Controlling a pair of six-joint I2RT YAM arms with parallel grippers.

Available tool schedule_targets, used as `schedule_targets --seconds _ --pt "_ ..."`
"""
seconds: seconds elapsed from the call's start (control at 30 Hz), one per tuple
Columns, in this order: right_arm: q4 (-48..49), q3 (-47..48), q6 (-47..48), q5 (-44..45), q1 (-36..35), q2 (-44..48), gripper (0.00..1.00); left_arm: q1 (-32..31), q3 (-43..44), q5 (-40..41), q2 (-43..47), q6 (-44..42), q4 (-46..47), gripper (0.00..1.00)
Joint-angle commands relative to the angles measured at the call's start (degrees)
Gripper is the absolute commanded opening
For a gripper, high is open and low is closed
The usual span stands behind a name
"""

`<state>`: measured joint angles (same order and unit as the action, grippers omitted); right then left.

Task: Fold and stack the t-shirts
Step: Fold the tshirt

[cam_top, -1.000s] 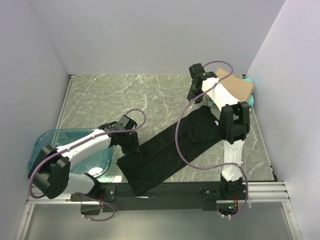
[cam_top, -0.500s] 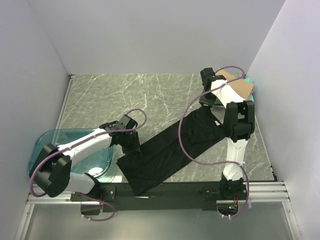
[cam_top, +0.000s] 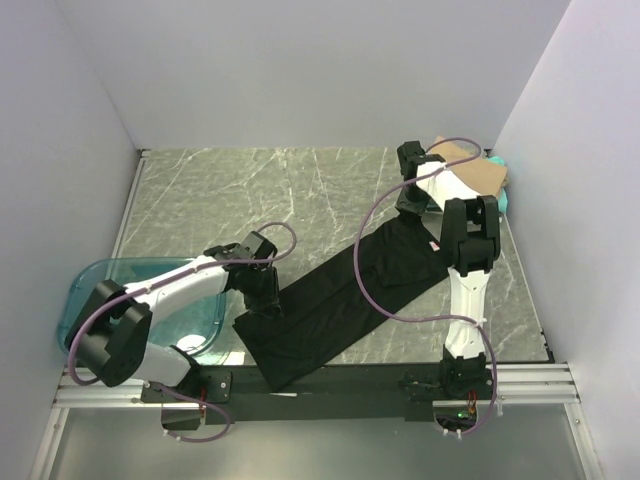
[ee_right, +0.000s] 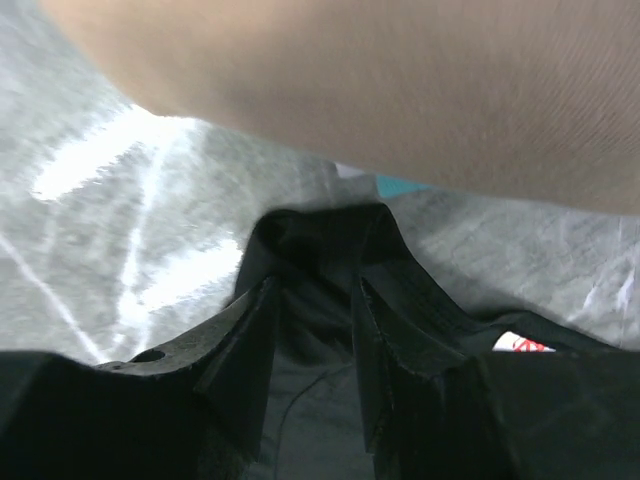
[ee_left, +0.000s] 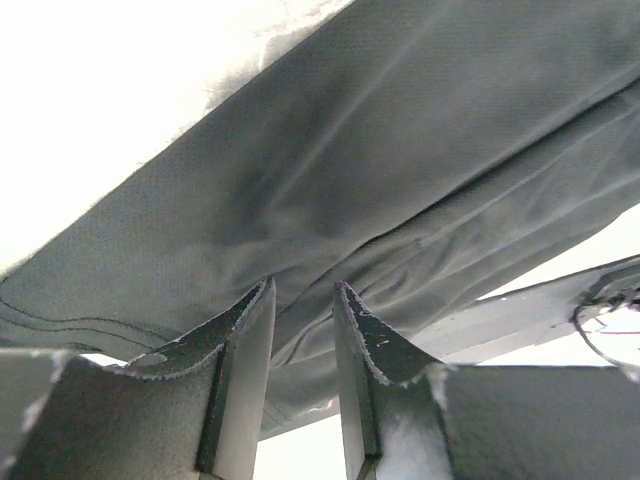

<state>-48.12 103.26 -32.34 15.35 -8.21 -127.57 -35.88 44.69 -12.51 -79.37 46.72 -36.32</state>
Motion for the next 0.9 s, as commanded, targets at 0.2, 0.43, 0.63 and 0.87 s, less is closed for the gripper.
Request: schedule_targets --seconds 0.2,0.43,0.63,0.87 --pt "1.37 6.59 0.35 -0.32 -0.41 -2.77 0.35 -0.24 2.42 -0.05 -3.24 -2.42 -0.77 0.37" --pt "-0.58 8.89 0.17 0.03 -0.67 -4.97 0.35 -0.24 3.92 0.56 -4.82 -3.3 -1.3 0.37" --pt "-1.8 10.12 -0.01 -0.15 -0.67 -6.03 0.32 -0.24 4.09 0.65 -5.27 -3.13 -1.13 0.37" --pt "-1.45 10.81 0.52 -2.17 -1.81 -5.94 0.0 -0.24 4.8 0.82 -6.58 -3.21 -1.13 0.37"
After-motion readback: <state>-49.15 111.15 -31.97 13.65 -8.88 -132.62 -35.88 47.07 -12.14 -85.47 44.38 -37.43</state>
